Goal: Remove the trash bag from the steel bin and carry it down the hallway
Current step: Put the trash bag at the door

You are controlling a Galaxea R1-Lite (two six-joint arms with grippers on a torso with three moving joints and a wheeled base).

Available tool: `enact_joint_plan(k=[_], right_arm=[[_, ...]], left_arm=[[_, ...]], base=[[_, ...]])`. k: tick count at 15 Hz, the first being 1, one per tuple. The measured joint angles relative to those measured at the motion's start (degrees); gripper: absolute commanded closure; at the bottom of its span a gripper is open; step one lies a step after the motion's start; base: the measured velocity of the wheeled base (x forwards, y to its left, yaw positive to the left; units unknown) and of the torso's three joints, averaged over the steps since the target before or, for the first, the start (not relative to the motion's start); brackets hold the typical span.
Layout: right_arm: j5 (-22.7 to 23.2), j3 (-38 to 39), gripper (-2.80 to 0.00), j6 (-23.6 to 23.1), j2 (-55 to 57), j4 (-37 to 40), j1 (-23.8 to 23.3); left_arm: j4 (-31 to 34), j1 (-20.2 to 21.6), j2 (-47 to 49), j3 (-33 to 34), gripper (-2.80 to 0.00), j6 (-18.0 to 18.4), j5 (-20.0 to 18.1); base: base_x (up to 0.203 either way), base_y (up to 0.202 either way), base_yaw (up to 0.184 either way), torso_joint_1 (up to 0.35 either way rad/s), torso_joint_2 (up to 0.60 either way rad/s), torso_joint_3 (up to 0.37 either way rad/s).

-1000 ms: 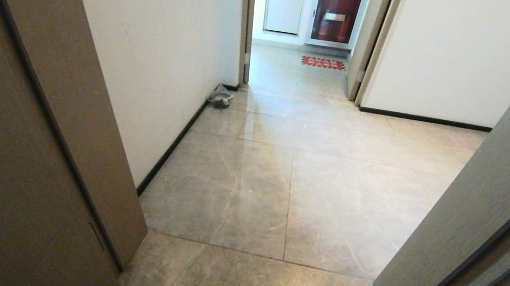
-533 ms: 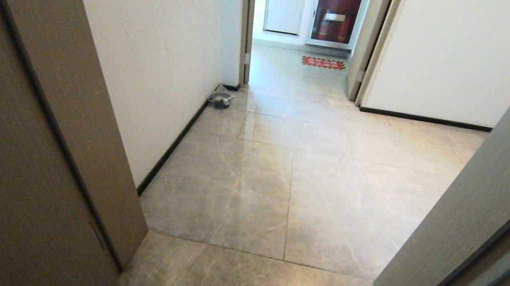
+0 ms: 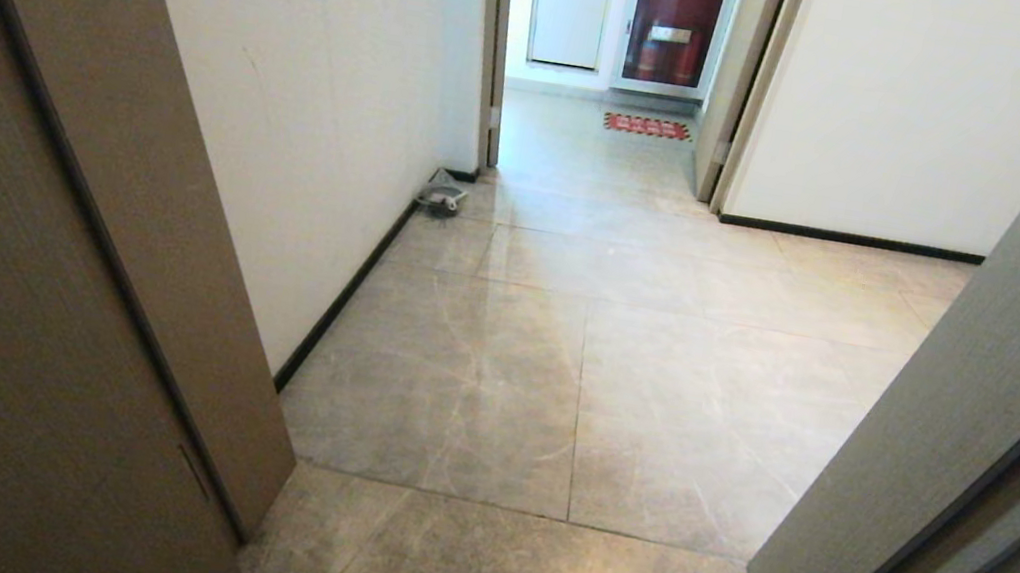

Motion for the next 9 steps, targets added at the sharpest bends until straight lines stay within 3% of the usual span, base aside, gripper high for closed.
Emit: enact_joint_plan(k=[5,9], right_arm=[[0.0,0.0,0.0,0.0,0.0,0.0,-0.08],[0.0,0.0,0.0,0.02,0.0,0.0,-0.04]], left_arm=[[0.6,0.0,0.0,-0.02,0.0,0.27,0.0],[0.71,0.0,0.0,-0.05,0.0,7.6,-0.82]], base=[[0.0,0.0,0.0,0.0,0.0,0.0],[0.0,0.0,0.0,0.0,0.0,0.0]])
